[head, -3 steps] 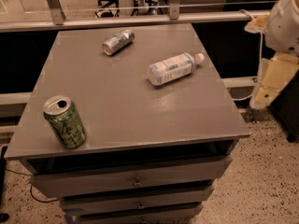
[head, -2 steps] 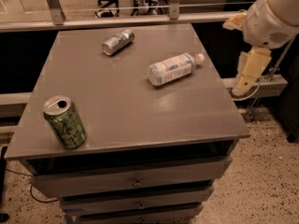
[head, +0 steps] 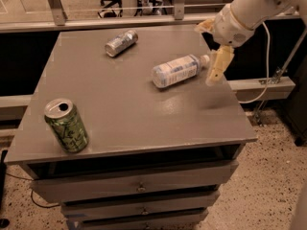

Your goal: Place blue plastic bottle upright

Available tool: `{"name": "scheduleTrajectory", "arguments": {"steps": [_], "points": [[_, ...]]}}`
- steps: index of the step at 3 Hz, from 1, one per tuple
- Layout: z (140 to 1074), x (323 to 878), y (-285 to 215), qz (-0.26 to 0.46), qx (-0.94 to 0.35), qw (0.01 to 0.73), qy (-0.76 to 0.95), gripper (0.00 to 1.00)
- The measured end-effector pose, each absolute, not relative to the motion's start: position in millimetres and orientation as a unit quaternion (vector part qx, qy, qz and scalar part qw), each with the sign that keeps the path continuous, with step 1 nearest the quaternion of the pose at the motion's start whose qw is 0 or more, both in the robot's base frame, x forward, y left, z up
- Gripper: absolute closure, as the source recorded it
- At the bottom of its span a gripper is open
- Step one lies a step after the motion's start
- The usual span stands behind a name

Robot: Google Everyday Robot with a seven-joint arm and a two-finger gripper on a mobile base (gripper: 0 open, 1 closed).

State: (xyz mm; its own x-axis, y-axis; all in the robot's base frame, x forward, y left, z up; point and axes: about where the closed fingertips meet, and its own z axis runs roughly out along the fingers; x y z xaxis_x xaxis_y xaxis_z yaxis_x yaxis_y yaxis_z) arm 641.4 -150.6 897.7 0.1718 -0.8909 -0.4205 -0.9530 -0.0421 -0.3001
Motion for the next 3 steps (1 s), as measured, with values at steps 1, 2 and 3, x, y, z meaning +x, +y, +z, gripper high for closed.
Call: {"name": "scheduleTrajectory", "arguments": {"steps": [1,2,3], "points": [[880,672,-130,0.081,-0.725,0.265,0.631,0.00],[860,693,-119,0.097,-0.722,0.252,0.637,0.00],[844,703,-114,0.107,-0.717,0.231,0.649,0.17]]}}
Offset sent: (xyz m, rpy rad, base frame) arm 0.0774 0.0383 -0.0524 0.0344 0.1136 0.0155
